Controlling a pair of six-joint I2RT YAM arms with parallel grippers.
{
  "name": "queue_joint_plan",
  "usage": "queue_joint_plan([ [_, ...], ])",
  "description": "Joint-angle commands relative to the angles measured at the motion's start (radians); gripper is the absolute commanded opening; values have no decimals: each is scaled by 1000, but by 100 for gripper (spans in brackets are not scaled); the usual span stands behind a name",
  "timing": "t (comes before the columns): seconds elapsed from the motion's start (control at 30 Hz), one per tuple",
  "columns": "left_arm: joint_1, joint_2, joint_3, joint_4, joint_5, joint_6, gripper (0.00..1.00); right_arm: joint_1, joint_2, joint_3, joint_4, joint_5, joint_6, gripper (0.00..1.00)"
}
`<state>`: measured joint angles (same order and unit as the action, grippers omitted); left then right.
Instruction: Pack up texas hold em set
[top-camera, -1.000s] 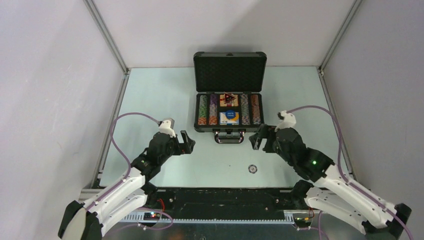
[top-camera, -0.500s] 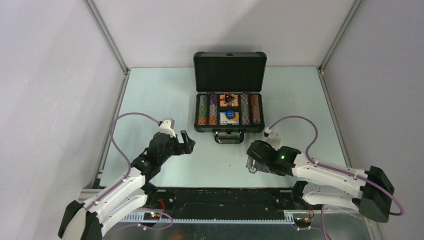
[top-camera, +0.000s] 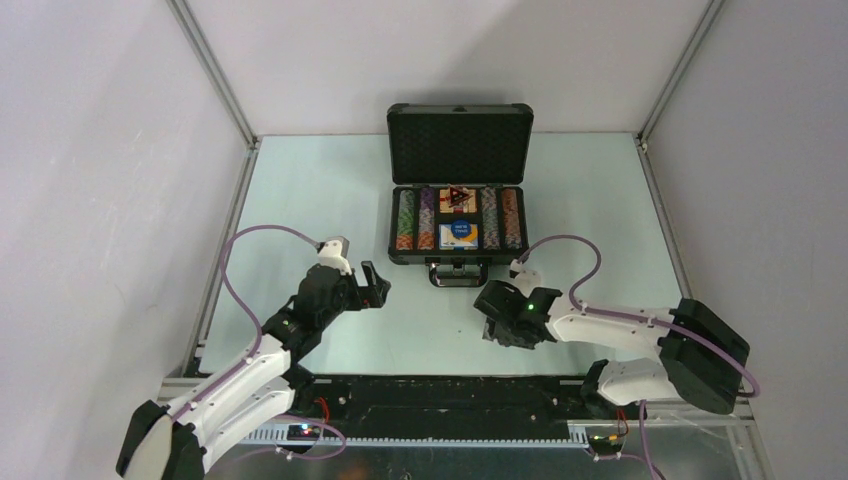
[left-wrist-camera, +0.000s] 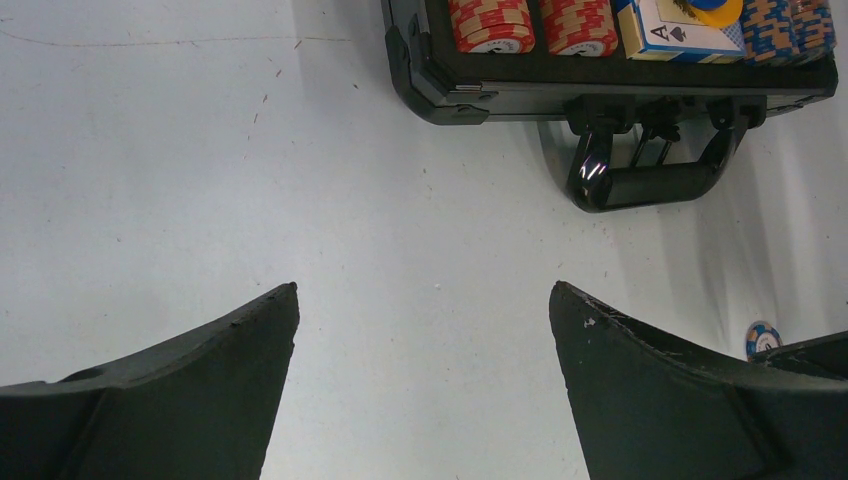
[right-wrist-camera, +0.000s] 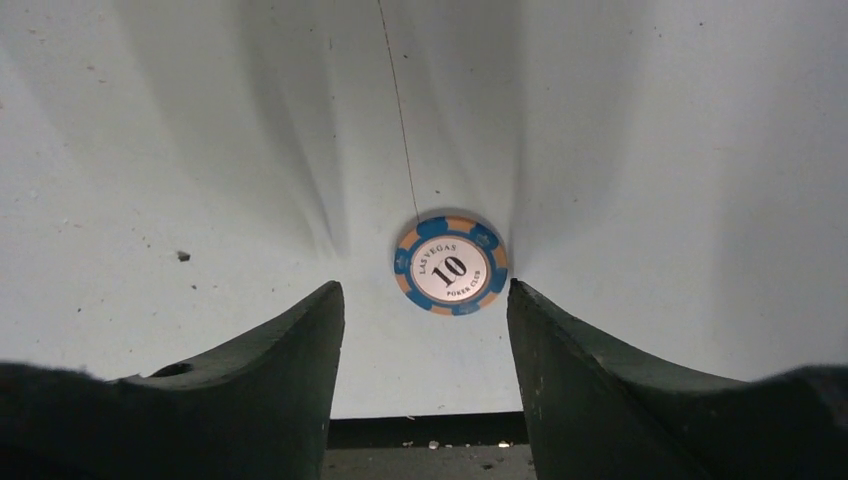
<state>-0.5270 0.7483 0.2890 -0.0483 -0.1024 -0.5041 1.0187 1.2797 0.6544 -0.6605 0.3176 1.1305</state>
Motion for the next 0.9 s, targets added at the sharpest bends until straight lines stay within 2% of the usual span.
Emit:
queue_joint_plan([
  [0.0,5,-4,2,13,-14,18,100,-17,34,-1,46,-3,-11,63],
  [0.43,5,-1,5,14,-12,18,100,-35,63,-4,3,14,-2,58],
  [0.87,5,2,5,14,-11,18,100,-36,62,-4,-52,38,3,58],
])
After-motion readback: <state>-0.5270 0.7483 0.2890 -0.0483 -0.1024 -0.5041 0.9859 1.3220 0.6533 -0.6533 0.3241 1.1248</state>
